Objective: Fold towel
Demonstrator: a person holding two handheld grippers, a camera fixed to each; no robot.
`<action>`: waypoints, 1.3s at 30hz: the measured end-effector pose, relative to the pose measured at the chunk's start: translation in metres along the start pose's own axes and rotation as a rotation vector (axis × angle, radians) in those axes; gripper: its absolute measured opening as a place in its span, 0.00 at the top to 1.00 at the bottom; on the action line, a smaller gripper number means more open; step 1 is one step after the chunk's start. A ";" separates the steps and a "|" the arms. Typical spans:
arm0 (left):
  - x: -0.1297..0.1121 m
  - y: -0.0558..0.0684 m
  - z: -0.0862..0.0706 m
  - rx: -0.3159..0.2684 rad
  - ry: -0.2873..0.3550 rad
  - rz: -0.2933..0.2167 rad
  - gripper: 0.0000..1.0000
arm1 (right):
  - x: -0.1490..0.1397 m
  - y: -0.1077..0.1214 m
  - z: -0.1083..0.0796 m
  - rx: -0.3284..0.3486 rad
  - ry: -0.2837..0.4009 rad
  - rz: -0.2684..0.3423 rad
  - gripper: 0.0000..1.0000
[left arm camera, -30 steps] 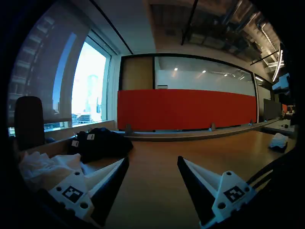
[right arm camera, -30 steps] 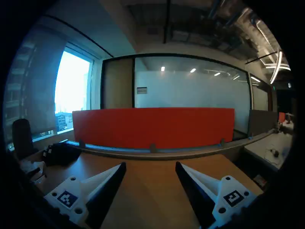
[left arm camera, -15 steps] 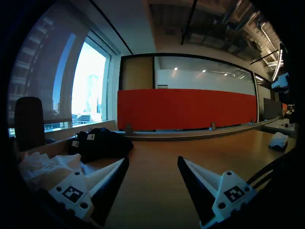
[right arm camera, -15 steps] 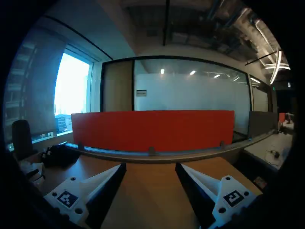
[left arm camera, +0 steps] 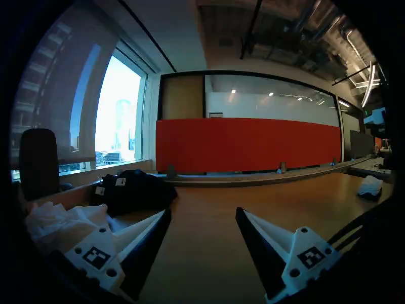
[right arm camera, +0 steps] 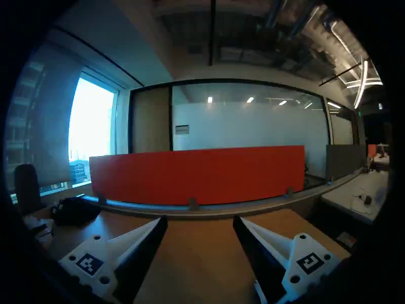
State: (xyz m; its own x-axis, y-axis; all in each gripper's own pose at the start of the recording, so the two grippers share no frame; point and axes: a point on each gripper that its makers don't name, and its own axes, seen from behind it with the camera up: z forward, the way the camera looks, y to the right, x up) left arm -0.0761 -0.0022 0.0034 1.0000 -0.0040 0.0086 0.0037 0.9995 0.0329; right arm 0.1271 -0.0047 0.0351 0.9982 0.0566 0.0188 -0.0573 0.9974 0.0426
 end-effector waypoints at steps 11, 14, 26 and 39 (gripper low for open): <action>-0.001 0.000 0.000 0.000 0.000 -0.001 0.06 | -0.049 0.018 -0.013 -0.056 0.006 0.015 0.00; -0.001 0.000 0.000 0.000 0.000 -0.001 0.06 | -0.059 0.020 -0.016 -0.061 0.018 0.001 0.00; -0.002 0.000 -0.001 0.000 0.001 -0.001 0.06 | -0.112 0.024 -0.016 -0.062 0.002 -0.014 0.00; -0.002 0.000 0.000 0.000 0.000 -0.001 0.06 | -0.147 0.023 -0.019 -0.056 -0.016 -0.035 0.00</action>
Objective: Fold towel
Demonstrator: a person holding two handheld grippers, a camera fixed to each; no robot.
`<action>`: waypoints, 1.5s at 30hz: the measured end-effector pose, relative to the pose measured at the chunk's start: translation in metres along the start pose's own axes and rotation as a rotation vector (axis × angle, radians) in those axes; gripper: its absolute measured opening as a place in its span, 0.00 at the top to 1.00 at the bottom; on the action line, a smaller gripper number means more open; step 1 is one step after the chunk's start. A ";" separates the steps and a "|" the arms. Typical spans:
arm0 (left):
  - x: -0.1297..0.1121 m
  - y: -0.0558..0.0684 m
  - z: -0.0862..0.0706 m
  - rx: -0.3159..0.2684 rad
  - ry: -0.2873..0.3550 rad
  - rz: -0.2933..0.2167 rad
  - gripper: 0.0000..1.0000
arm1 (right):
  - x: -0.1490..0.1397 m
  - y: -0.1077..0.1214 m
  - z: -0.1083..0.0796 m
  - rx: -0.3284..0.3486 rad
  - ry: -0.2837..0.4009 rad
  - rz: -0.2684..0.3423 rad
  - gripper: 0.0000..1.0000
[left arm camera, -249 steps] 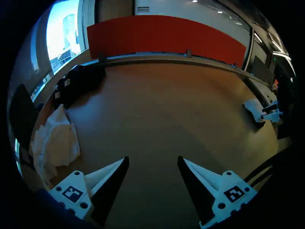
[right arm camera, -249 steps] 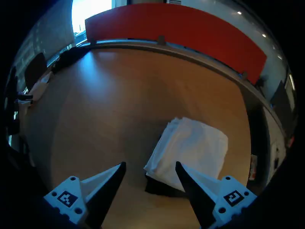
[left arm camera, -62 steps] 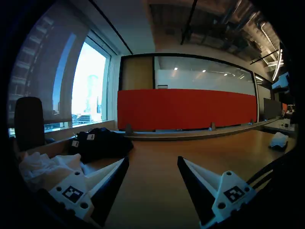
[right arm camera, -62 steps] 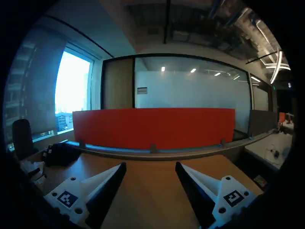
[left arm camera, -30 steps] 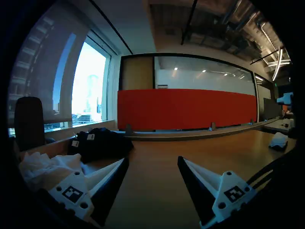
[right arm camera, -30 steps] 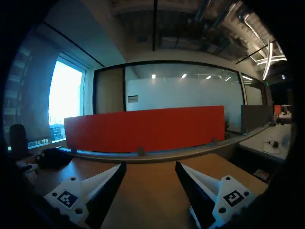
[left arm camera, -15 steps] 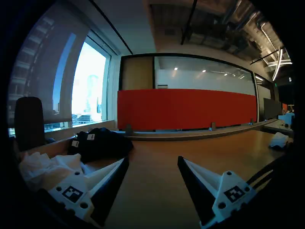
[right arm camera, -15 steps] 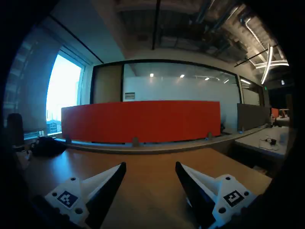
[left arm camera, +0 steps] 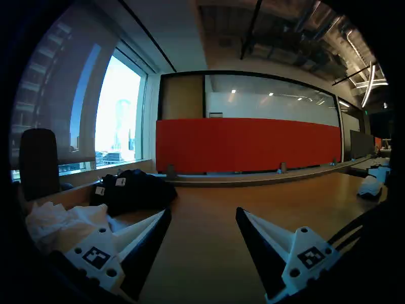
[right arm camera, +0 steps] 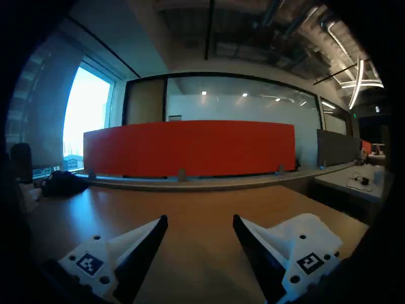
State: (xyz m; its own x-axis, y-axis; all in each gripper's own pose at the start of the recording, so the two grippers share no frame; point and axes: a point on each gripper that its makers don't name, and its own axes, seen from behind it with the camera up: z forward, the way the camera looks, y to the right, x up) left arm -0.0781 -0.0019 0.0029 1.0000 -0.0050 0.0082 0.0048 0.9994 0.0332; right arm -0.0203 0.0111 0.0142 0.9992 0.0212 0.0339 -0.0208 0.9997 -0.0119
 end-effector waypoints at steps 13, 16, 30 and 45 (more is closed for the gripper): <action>0.000 0.001 0.000 0.000 0.000 0.000 0.06 | 0.005 -0.004 -0.005 0.000 0.031 -0.008 0.00; 0.000 0.000 0.000 0.000 0.000 0.000 0.06 | 0.006 -0.009 -0.006 0.009 0.034 -0.018 0.00; 0.000 0.001 0.000 0.000 0.000 0.000 0.06 | 0.006 -0.012 -0.009 0.014 0.033 -0.022 0.00; 0.000 0.001 0.000 0.000 0.000 0.000 0.06 | 0.007 -0.011 -0.013 0.010 0.034 -0.021 0.00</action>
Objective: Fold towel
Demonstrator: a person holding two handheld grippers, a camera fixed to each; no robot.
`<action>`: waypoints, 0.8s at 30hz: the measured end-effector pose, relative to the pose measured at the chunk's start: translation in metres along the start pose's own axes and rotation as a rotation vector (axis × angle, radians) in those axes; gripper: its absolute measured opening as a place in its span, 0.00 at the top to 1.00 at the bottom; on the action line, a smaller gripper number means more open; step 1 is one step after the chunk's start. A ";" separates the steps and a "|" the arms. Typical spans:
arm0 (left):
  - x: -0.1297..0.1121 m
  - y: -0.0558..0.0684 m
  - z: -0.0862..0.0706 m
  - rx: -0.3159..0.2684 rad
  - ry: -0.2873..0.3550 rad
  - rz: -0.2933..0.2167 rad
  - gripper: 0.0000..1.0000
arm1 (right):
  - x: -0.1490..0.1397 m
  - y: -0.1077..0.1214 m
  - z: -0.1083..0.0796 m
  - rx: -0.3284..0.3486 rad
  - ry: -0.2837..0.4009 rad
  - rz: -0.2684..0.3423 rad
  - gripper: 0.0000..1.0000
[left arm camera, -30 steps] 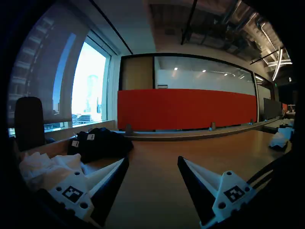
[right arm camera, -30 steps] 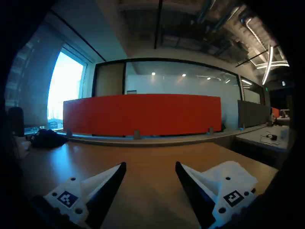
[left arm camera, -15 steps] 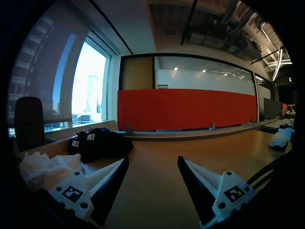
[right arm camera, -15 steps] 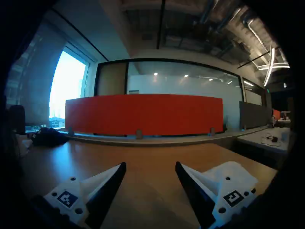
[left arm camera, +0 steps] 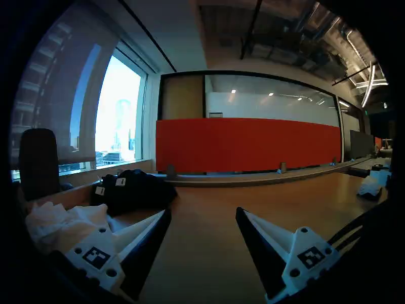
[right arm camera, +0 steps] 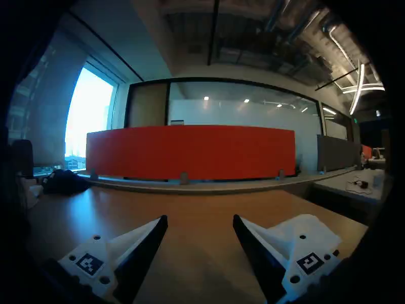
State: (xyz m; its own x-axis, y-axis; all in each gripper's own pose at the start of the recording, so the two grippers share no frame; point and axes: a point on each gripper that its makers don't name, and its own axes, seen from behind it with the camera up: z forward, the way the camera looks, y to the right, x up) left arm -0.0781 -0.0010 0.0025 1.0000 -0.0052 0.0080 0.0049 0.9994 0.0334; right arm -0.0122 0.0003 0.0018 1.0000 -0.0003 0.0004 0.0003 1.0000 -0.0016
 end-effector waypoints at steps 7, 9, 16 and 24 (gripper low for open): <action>0.000 0.000 0.000 0.000 0.000 0.000 0.06 | -0.001 0.001 -0.002 0.004 0.000 -0.001 0.00; 0.000 0.000 0.000 0.000 0.000 0.000 0.06 | -0.001 0.000 -0.002 0.004 -0.001 -0.001 0.00; 0.000 0.000 0.000 0.000 0.000 0.000 0.06 | -0.002 0.001 -0.002 0.004 -0.001 0.000 0.00; 0.000 -0.001 0.001 0.000 0.000 0.000 0.06 | -0.001 0.000 -0.002 0.004 -0.001 0.000 0.00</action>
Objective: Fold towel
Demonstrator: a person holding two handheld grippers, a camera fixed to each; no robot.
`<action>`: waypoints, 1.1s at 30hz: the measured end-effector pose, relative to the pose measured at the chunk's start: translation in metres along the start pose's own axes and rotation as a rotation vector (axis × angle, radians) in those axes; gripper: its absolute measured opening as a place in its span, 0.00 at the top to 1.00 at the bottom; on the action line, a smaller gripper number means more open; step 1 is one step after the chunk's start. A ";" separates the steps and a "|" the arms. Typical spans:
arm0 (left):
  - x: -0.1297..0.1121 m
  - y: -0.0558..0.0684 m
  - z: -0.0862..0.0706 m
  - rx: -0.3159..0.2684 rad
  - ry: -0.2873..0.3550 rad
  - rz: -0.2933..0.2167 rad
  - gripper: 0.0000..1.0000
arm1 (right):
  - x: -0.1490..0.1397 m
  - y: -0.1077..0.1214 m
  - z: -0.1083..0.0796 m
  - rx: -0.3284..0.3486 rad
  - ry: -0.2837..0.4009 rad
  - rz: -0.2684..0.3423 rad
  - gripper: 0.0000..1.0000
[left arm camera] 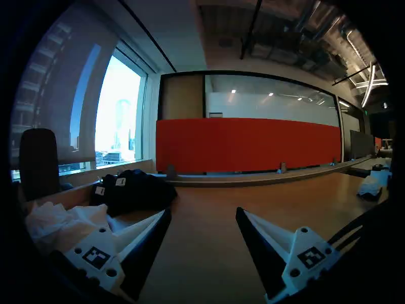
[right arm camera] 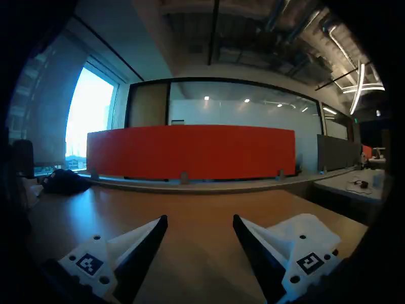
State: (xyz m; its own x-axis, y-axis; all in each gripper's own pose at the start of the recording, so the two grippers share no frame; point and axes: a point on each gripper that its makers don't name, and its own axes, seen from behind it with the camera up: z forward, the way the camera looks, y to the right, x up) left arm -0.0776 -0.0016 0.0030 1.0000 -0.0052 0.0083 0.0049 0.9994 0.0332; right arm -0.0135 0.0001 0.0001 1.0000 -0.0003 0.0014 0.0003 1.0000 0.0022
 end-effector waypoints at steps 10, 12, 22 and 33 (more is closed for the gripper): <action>0.001 0.000 0.000 0.000 0.000 0.000 0.06 | 0.000 0.000 0.000 0.000 0.000 0.000 0.00; 0.001 0.000 0.000 0.000 0.000 0.000 0.06 | 0.000 0.000 0.000 0.000 0.000 0.000 0.00; 0.002 0.000 -0.001 0.000 -0.001 0.000 0.06 | 0.000 0.000 0.000 0.000 0.000 0.000 0.00; 0.003 -0.001 -0.001 0.000 -0.001 0.001 0.06 | 0.000 0.000 0.000 0.000 0.000 0.000 0.00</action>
State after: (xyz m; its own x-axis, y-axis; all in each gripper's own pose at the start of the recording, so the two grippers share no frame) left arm -0.0747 -0.0029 0.0019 0.9999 -0.0046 0.0095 0.0043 0.9994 0.0331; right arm -0.0139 0.0006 0.0003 1.0000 -0.0005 0.0014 0.0005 1.0000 0.0021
